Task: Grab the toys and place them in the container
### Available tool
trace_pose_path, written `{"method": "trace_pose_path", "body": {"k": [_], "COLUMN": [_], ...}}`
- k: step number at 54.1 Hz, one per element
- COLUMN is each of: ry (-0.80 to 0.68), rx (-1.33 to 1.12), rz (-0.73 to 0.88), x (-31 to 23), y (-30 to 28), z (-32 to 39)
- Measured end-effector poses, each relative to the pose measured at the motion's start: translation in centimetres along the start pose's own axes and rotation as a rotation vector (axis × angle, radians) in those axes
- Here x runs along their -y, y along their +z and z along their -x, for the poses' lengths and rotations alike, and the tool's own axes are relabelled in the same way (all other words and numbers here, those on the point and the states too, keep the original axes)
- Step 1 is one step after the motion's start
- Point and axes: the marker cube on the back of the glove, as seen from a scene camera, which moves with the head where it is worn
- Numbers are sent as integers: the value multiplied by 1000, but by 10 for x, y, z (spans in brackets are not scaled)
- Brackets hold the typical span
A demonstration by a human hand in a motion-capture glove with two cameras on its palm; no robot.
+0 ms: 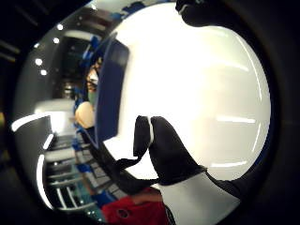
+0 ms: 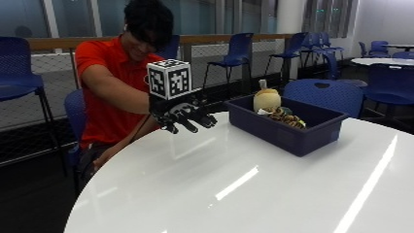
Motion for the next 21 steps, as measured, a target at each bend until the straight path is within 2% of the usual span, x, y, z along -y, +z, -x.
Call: {"method": "trace_pose_path", "body": {"k": [21], "ry": [20], "rx": [10], "rz": [14], "x": [-10], "y": [0], "z": [-11]}}
